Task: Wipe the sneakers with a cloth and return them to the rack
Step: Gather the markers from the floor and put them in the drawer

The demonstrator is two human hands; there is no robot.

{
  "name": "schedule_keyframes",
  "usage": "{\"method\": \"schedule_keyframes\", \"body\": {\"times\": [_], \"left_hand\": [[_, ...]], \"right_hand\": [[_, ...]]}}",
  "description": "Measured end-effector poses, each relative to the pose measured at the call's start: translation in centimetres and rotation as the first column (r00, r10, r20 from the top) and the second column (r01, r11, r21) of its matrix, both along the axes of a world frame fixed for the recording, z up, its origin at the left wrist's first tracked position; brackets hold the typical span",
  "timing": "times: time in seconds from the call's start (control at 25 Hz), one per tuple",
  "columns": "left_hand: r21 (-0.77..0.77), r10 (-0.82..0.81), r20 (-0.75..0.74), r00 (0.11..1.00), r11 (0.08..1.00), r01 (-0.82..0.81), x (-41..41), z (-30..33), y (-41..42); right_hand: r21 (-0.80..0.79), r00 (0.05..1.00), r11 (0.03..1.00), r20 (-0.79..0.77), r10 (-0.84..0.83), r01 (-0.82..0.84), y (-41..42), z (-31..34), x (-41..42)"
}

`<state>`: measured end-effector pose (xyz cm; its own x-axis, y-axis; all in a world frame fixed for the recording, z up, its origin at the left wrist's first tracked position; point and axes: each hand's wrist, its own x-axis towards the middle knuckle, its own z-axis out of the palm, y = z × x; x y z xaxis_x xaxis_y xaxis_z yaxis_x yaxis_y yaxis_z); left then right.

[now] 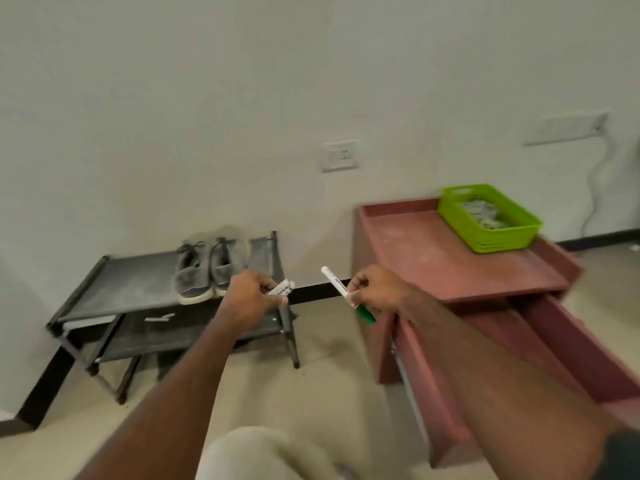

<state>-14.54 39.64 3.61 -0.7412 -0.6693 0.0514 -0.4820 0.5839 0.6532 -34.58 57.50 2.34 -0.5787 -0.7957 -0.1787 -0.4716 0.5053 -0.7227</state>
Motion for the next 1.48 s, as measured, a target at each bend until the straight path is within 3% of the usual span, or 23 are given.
{"method": "schedule_keyframes", "body": {"times": [0.08, 0.2, 0.44, 0.72, 0.96, 1.12, 1.28, 1.36, 1.48], "left_hand": [[0.020, -0.109, 0.021, 0.994, 0.994, 0.109, -5.3, 0.4, 5.7], [0.042, -0.253, 0.057, 0.966, 0.967, 0.251, -12.4, -1.3, 14.6], [0.126, -0.360, 0.239, 0.902, 0.932, 0.339, -20.3, -9.3, 26.5], [0.088, -0.247, 0.439, 0.864, 0.969, 0.233, -25.2, -16.0, 30.7], [0.061, -0.208, 0.539, 0.816, 0.976, 0.209, -26.4, -21.3, 31.4], [0.154, -0.255, 0.582, 0.772, 0.967, 0.203, -26.0, -23.2, 31.5], [0.249, -0.339, 0.571, 0.748, 0.940, 0.235, -25.6, -22.2, 31.4], [0.262, -0.340, 0.518, 0.785, 0.937, 0.232, -25.2, -20.6, 30.8], [0.254, -0.345, 0.353, 0.870, 0.930, 0.266, -24.9, -17.3, 29.0]], "right_hand": [[0.062, 0.998, 0.996, -0.036, -0.060, 0.063, 7.9, 0.6, -4.0], [0.250, 0.982, 0.966, -0.190, -0.020, 0.068, 18.4, 0.4, -9.4], [0.468, 0.945, 0.828, -0.252, -0.210, 0.309, 29.9, -6.9, -15.4], [0.413, 0.836, 0.735, -0.153, -0.526, 0.538, 30.4, -13.7, -17.3], [0.478, 0.745, 0.610, -0.159, -0.648, 0.632, 30.3, -17.9, -18.2], [0.517, 0.717, 0.574, -0.118, -0.687, 0.635, 30.2, -18.5, -18.5], [0.495, 0.742, 0.603, -0.138, -0.657, 0.626, 30.2, -18.1, -18.2], [0.442, 0.727, 0.621, -0.114, -0.677, 0.648, 30.0, -17.2, -17.9], [0.451, 0.809, 0.685, -0.167, -0.564, 0.571, 29.5, -14.4, -17.7]]}}
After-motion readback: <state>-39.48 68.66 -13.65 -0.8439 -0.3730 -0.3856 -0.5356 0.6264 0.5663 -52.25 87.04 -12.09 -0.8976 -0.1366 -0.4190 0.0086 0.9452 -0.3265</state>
